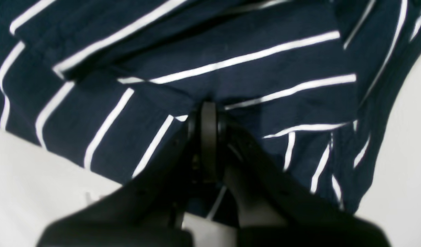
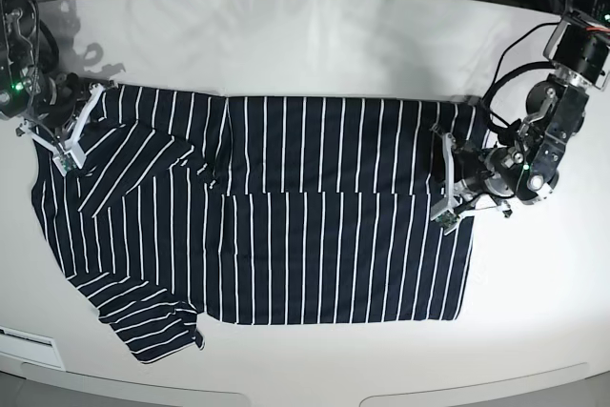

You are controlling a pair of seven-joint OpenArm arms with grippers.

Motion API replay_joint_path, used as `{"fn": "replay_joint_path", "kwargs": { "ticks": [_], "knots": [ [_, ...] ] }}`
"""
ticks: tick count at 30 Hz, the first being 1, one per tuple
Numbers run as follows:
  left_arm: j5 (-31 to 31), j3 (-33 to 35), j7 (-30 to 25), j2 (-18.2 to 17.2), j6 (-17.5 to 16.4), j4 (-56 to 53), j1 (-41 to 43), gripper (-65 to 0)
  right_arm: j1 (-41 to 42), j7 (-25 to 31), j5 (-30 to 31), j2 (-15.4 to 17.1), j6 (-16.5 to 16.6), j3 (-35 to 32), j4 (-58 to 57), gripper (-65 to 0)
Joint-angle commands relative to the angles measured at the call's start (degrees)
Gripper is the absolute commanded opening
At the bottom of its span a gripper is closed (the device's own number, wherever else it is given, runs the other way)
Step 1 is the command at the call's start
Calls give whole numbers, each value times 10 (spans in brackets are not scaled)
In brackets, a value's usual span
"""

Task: Fold the T-shirt properly
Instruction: 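Lower the held edges onto the shirt body, folding it in half, then drag the folded shirt with both grippers toward the robot's base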

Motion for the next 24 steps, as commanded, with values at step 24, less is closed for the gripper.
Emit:
{"fn": "replay_joint_path", "kwargs": {
  "ticks": [24],
  "knots": [
    [80, 16, 70, -121, 55, 198, 198, -650, -171, -2, 37, 13, 39, 149, 13, -650]
  ]
}}
